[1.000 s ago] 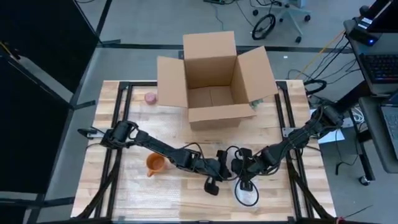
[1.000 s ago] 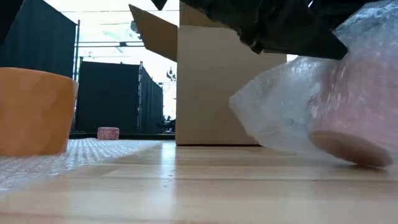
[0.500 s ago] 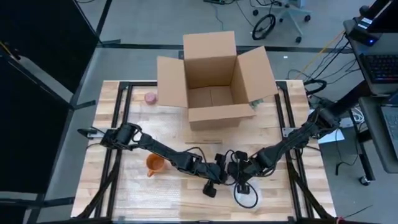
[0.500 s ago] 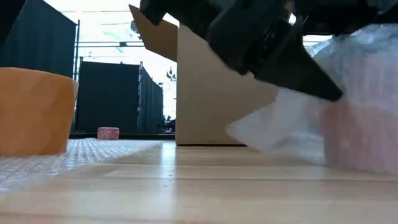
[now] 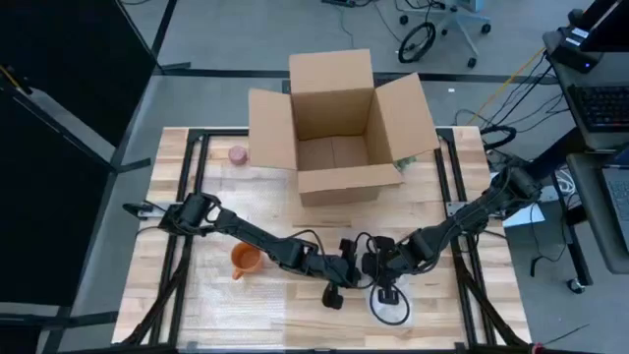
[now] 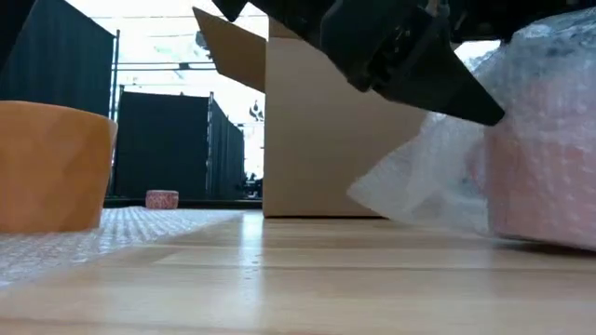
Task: Wrap mug
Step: Wrap the pink cup with the bubble wrap
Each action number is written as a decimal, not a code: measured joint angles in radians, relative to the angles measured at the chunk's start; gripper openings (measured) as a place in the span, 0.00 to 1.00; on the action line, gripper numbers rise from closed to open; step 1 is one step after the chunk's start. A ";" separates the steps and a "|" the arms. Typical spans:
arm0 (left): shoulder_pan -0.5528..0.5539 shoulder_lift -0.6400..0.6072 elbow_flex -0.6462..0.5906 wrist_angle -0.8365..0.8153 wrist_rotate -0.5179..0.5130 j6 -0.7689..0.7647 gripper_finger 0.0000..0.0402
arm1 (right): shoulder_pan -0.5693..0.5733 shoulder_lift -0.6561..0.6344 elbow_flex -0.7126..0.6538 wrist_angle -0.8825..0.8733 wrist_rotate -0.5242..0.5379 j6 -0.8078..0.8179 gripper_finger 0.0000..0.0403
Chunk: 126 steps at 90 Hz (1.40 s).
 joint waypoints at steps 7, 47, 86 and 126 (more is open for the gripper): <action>0.000 0.003 0.000 -0.006 0.000 -0.001 0.00 | -0.001 -0.005 0.000 -0.032 -0.021 0.009 0.00; -0.001 0.003 -0.001 -0.003 0.005 -0.002 0.00 | -0.007 -0.010 0.119 -0.242 -0.048 -0.001 0.00; -0.001 0.003 -0.001 -0.003 0.006 -0.002 0.00 | -0.007 -0.010 0.299 -0.589 -0.048 0.025 0.00; -0.001 0.003 -0.001 -0.004 0.007 -0.002 0.00 | -0.005 -0.010 0.548 -0.870 -0.040 0.054 0.00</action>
